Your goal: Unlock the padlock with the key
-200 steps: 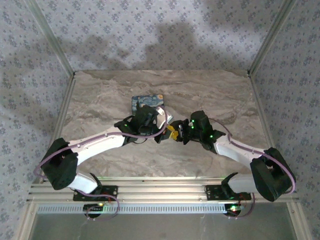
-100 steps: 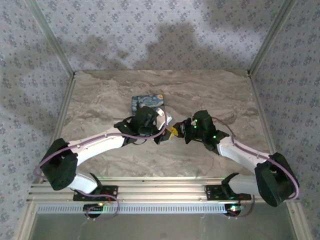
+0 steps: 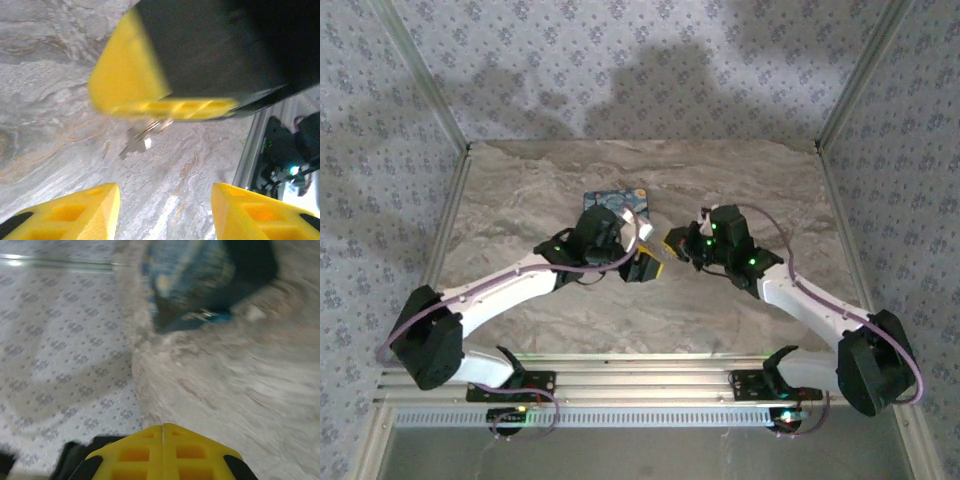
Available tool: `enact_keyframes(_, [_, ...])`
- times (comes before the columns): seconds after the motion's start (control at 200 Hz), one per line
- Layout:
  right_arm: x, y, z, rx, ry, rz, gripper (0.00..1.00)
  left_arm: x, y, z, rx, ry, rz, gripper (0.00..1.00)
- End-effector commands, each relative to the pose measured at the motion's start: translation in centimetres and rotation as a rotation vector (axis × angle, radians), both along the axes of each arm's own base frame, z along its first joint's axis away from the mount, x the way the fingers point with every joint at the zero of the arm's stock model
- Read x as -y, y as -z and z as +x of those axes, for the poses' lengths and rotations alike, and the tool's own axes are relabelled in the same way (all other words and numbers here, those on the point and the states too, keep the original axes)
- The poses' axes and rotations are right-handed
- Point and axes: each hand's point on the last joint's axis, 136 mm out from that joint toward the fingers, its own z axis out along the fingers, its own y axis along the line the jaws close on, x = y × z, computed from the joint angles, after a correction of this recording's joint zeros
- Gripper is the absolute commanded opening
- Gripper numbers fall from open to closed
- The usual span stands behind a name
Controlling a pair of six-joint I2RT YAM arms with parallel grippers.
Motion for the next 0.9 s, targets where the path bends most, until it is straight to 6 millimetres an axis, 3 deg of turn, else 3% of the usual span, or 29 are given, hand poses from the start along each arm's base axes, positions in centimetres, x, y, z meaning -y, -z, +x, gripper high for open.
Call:
enact_keyframes(0.0, [-0.1,-4.8,0.9,0.328,-0.099,-0.145,0.0,-1.5,-4.0,0.3,-0.089,-0.03,-0.116,0.52])
enact_keyframes(0.2, [-2.1,-10.1,1.2,0.601,-0.174,-0.091,0.0,-4.3,-9.1,1.2,-0.08,-0.111,-0.327,0.6])
enact_keyframes(0.405, [-4.2,-13.0,1.2,0.699,-0.261,0.026,0.0,-4.4,-13.9,0.6,0.003,-0.075,-0.478,0.62])
enact_keyframes(0.575, [-5.2,-14.5,1.0,0.724,-0.314,0.106,0.0,-4.5,-14.9,1.0,0.02,-0.057,-0.525,0.6])
enact_keyframes(0.894, [-5.3,-15.8,1.3,0.728,-0.3,0.169,0.0,-4.8,-14.4,2.3,0.011,-0.051,-0.578,0.53])
